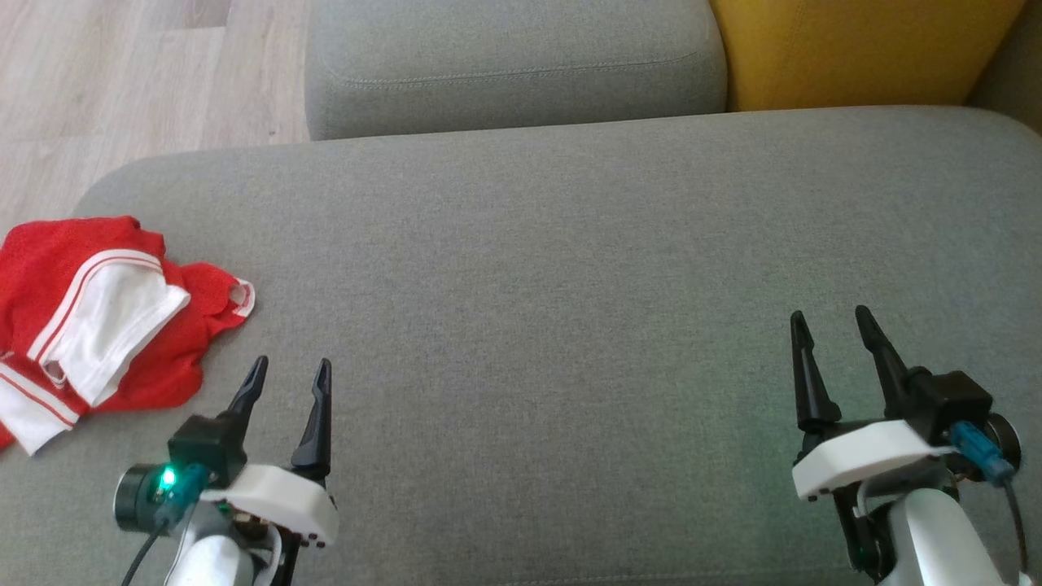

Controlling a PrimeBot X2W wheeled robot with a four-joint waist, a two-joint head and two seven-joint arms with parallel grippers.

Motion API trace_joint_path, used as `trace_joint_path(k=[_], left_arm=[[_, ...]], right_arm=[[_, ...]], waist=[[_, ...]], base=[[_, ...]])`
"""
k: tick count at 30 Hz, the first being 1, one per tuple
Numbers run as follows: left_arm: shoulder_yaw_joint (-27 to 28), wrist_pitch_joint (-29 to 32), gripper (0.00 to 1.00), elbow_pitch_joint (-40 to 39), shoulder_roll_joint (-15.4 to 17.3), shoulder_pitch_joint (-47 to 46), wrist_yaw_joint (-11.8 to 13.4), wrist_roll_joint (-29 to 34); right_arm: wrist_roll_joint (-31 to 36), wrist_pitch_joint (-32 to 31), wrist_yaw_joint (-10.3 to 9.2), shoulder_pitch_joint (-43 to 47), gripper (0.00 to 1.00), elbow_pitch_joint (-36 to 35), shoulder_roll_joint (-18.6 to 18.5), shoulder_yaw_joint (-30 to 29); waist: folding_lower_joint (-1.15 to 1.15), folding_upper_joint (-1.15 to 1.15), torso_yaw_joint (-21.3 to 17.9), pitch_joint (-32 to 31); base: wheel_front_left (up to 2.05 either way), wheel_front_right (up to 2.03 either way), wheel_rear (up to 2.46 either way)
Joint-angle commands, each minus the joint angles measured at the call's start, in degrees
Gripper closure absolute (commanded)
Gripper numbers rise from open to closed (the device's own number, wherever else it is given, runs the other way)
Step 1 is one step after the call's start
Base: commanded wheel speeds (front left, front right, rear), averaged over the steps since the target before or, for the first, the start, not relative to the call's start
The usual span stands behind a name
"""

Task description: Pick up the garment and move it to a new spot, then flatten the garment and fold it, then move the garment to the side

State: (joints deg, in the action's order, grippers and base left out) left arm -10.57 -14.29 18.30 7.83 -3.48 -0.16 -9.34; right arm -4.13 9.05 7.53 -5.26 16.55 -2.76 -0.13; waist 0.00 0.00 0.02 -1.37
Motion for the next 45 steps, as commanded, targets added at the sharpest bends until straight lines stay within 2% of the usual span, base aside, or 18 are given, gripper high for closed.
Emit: trace_joint_path(k=[1, 24, 34, 45], left_arm=[[1.97, -0.71, 0.0, -1.61, 0.76, -2.24, 0.31, -0.33], [2.04, -0.71, 0.0, -1.1, 0.89, -2.73, 1.11, -1.09], [4.63, -0.71, 0.0, -2.11, 1.53, -3.36, 2.38, -2.24], [6.78, -0.71, 0.0, -3.75, 2.43, -3.6, 3.01, -2.86]], right_arm=[[-0.4, 0.22, -0.04, -2.6, 0.0, -1.63, -0.18, 1.35], [-1.38, -0.19, -0.04, -2.5, 0.0, -1.37, -0.12, 1.17], [-1.25, -1.38, -0.04, -1.84, 0.0, -4.83, -0.12, 2.99], [-1.59, -2.95, -0.04, -0.8, 0.0, -8.2, -0.12, 5.58]], waist=[[0.0, 0.0, 0.05, 0.0], [0.0, 0.0, 1.14, -0.04], [0.0, 0.0, 7.19, 0.03], [0.0, 0.0, 17.36, 0.1]], base=[[0.0, 0.0, 0.0], [0.0, 0.0, 0.0], [0.0, 0.0, 0.0], [0.0, 0.0, 0.0]])
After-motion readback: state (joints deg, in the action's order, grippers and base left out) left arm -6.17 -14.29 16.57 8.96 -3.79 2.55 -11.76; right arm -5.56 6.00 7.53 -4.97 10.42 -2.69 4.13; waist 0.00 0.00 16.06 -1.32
